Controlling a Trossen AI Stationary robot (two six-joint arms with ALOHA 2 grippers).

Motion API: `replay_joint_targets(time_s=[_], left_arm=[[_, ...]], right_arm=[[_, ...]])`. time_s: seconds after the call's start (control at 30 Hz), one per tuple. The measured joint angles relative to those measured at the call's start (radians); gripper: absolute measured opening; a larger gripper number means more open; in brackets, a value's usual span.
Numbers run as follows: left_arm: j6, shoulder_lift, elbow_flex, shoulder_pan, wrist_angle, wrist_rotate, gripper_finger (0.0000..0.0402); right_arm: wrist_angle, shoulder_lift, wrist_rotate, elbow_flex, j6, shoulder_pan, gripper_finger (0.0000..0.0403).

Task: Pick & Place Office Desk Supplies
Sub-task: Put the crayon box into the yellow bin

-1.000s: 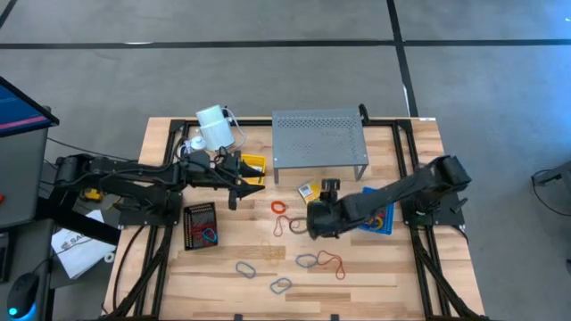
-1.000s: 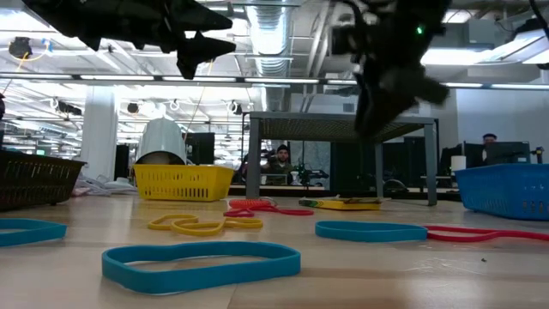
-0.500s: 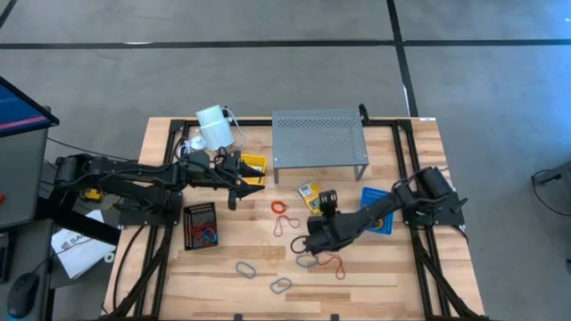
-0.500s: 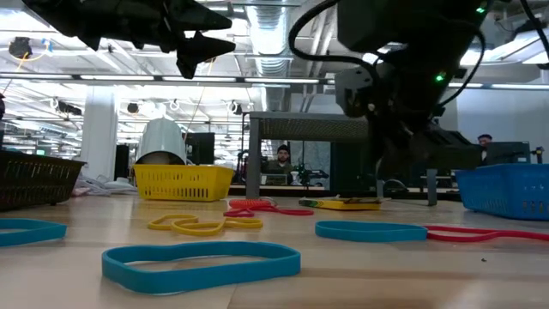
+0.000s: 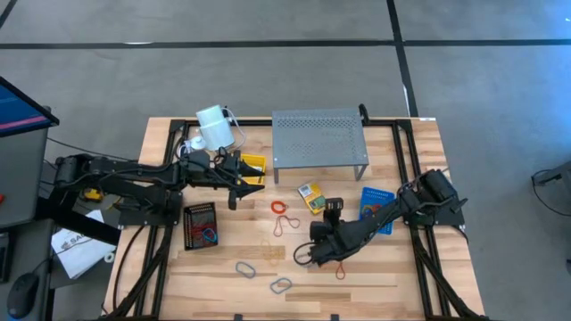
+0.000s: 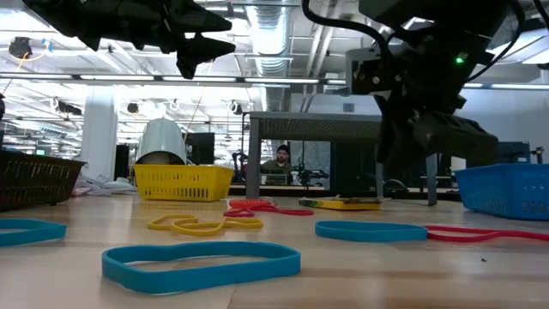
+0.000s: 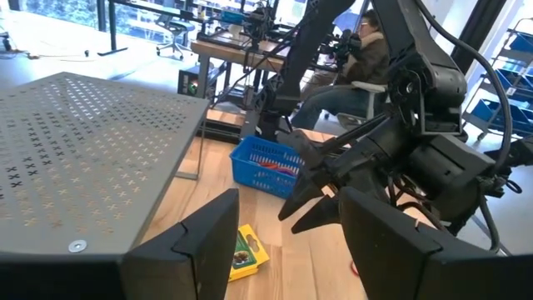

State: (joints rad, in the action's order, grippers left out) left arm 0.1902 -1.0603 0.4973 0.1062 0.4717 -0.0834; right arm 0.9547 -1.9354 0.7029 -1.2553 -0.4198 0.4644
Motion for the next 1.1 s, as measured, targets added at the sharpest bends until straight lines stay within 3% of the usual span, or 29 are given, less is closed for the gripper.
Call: replay_joint_targets(time_s=[0.53, 1.1], left_arm=[[0.0, 0.0, 0.0, 0.0, 0.0, 0.0, 0.0205], [-0.002, 0.0, 0.0, 0.0, 0.0, 0.0, 0.0205]], right_arm=[[-0.112, -0.001, -0.011, 0.079, 0.001, -0.012, 0.0131], [-0.203, -0.001, -0.022, 0.132, 0.068, -0.097, 0.0131]])
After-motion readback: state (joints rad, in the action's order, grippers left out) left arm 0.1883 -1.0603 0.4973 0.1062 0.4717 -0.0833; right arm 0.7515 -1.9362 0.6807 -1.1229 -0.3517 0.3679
